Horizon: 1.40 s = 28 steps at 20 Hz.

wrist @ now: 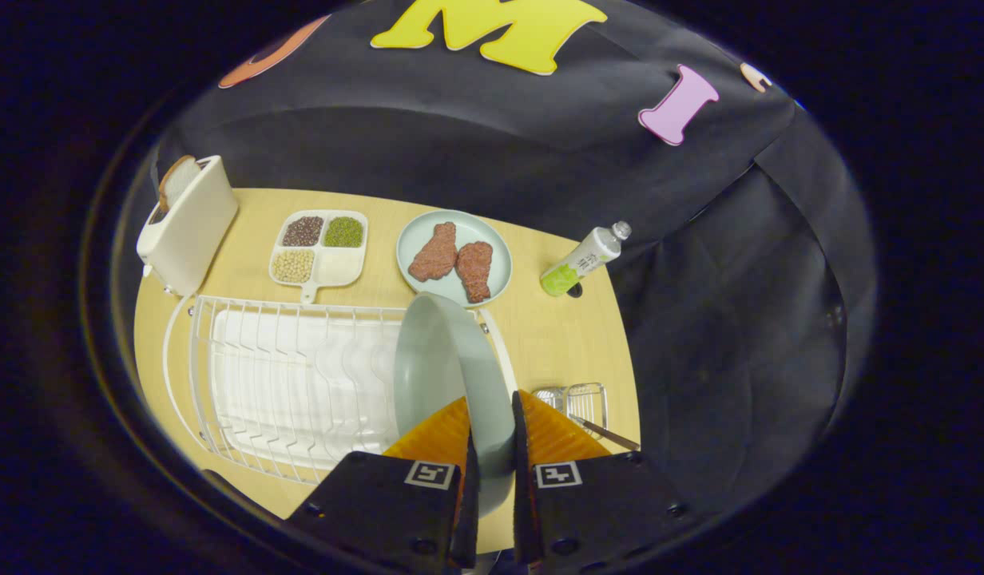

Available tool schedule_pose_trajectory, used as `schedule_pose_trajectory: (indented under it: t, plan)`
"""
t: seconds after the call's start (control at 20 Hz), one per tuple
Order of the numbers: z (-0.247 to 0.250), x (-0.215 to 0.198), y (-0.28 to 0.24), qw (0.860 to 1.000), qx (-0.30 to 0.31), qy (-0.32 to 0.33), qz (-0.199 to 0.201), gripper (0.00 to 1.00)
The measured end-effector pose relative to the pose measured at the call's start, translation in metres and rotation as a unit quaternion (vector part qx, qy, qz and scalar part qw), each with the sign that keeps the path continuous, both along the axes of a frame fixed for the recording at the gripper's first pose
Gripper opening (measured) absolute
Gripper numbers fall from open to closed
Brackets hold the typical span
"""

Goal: Take the plate from the dish rack, then take the spoon from the basket and place it into the plate.

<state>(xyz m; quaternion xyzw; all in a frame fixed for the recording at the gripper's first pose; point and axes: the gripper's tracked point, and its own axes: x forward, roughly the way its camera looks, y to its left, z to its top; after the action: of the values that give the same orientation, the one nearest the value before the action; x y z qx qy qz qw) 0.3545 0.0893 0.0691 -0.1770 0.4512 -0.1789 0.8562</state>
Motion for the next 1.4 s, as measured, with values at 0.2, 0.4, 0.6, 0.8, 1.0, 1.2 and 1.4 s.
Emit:
schedule_pose_trajectory:
  t: [0.2,0.4,0.6,0.8,1.0,1.2,1.4]
  plan:
    - [0.016,-0.026,0.001,1.000,0.010,-0.022,0.011,0.23]
    - [0.033,-0.066,0.001,0.995,0.045,-0.079,0.034,0.23]
    - [0.021,-0.115,-0.001,0.987,0.108,-0.113,0.049,0.23]
    - [-0.012,-0.159,0.004,0.974,0.177,-0.122,0.075,0.23]
    - [-0.072,-0.191,0.007,0.963,0.239,-0.079,0.092,0.23]
    - [-0.140,-0.207,0.009,0.947,0.312,-0.027,0.071,0.23]
    - [-0.188,-0.214,0.011,0.925,0.374,0.019,0.069,0.23]
